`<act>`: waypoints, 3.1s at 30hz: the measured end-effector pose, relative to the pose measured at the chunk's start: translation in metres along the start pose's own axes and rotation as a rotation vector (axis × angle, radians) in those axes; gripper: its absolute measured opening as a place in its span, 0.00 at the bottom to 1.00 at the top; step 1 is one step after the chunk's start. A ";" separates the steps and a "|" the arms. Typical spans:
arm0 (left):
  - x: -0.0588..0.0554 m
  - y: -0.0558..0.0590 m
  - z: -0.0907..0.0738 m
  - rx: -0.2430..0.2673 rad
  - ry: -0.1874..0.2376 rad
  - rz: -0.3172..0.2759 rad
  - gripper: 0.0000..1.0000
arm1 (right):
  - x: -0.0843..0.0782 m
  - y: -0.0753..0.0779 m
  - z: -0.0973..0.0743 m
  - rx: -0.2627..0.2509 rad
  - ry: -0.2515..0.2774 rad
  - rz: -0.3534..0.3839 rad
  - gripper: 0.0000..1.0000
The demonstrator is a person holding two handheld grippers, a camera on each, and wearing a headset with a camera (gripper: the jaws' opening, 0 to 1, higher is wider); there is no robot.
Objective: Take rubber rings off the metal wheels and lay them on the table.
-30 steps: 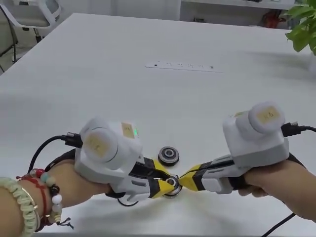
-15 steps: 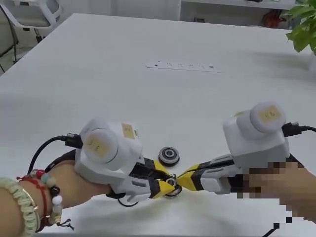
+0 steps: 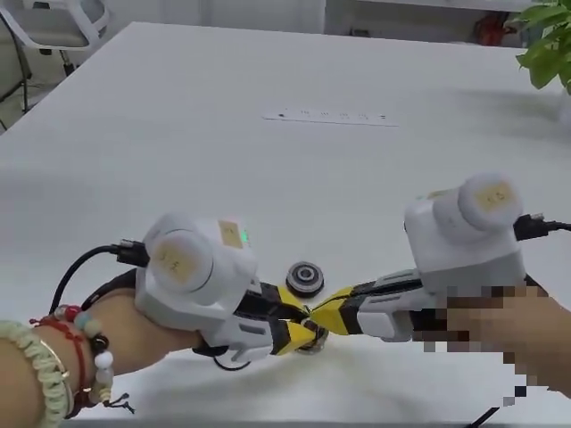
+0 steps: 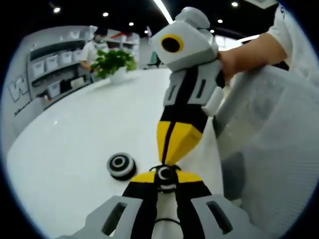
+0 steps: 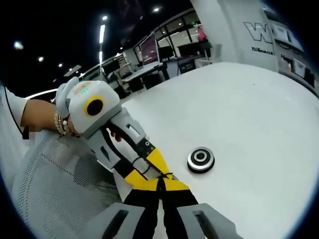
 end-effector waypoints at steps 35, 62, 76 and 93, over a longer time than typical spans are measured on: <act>0.057 0.009 -0.037 0.011 -0.006 0.148 0.55 | -0.004 0.011 -0.004 -0.070 -0.022 0.074 0.00; 0.044 0.038 -0.125 0.199 0.033 0.050 0.79 | -0.001 0.011 -0.004 -0.056 -0.006 0.091 0.00; 0.003 0.052 -0.143 0.266 0.042 -0.122 0.83 | -0.002 0.011 -0.004 -0.051 -0.002 0.109 0.00; -0.016 0.061 -0.140 0.272 0.045 -0.203 0.85 | 0.003 0.009 -0.008 -0.048 0.023 0.126 0.00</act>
Point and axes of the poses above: the centre of the closed fingertips' face, and the gripper's own axes: z roughly forward along the fingers, y roughly to its right, x roughly out of its top, the point moved 9 cm from there along -z, roughly backward along the fingers, and after that the axes turned 8 degrees about -x, right-handed, at the moved point
